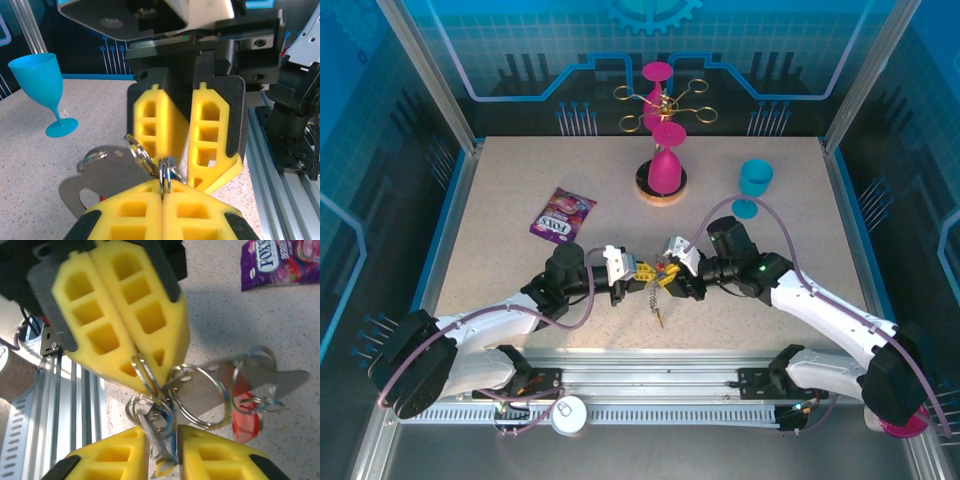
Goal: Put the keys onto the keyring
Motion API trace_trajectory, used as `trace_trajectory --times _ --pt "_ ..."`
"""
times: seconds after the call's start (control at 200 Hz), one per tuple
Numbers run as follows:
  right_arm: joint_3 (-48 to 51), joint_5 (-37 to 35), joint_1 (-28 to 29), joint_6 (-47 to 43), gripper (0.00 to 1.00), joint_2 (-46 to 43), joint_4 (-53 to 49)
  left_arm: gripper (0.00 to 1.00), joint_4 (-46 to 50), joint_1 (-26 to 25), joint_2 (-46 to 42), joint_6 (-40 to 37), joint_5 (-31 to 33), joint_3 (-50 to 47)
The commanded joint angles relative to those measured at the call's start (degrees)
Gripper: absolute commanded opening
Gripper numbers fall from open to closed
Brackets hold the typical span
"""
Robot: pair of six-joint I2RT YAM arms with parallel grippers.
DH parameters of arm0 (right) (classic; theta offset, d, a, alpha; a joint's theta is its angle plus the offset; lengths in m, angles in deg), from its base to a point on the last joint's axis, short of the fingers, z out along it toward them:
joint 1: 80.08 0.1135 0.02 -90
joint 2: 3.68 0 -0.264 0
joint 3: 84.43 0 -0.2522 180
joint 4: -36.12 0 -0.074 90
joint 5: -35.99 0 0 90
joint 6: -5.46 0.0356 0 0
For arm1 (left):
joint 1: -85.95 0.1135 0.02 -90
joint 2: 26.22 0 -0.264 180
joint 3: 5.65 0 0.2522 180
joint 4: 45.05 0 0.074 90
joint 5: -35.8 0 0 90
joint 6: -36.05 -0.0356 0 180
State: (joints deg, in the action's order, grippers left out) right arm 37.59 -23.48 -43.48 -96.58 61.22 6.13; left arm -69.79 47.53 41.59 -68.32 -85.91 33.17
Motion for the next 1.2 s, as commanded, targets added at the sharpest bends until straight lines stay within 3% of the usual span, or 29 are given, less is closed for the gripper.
trace_trajectory --times 0.0,0.08,0.28,0.54,0.645,0.705,0.825,1.066,1.196 --pt "-0.29 1.58 -0.81 -0.12 0.09 -0.14 0.55 0.0 -4.39 -0.23 0.38 1.25 -0.91 -0.62" --pt "-0.95 1.39 -1.63 -1.5 0.0 -0.58 -2.73 0.0 -4.64 -0.19 0.13 1.02 -1.07 -0.76" --pt "-4.61 2.06 -2.17 -5.38 0.0 2.7 -11.62 0.0 -8.08 -0.25 0.53 1.01 -3.73 -0.49" --pt "-5.85 4.3 -1.22 -5.37 0.0 5.6 -11.46 0.0 -12.86 -0.25 3.75 2.51 -4.27 -0.01" --pt "-5.61 0.77 -2.59 -3.69 0.28 3.14 -10.07 0.0 -13.91 -0.19 5.39 1.57 -1.86 -0.63" --pt "-4.64 -0.36 -3.36 -3.43 0.35 0.95 -8.7 0.0 -16.92 -0.06 6.98 2.25 -0.34 -1.62" --pt "-1.1 -3.38 -3.82 -2.83 0.4 -4.7 -3.5 0.0 -21.39 0.16 10.06 4.82 0.06 -2.08" --pt "4.64 -9.48 -3.92 0.05 0.43 -14.33 7.06 0.0 -19.05 0.23 10.69 5.51 -0.23 -0.65" --pt "6.21 -6.67 -3.91 0.5 0.4 -15.62 10.67 0.0 -18.11 0.3 9.91 5.49 -1.06 -0.52"
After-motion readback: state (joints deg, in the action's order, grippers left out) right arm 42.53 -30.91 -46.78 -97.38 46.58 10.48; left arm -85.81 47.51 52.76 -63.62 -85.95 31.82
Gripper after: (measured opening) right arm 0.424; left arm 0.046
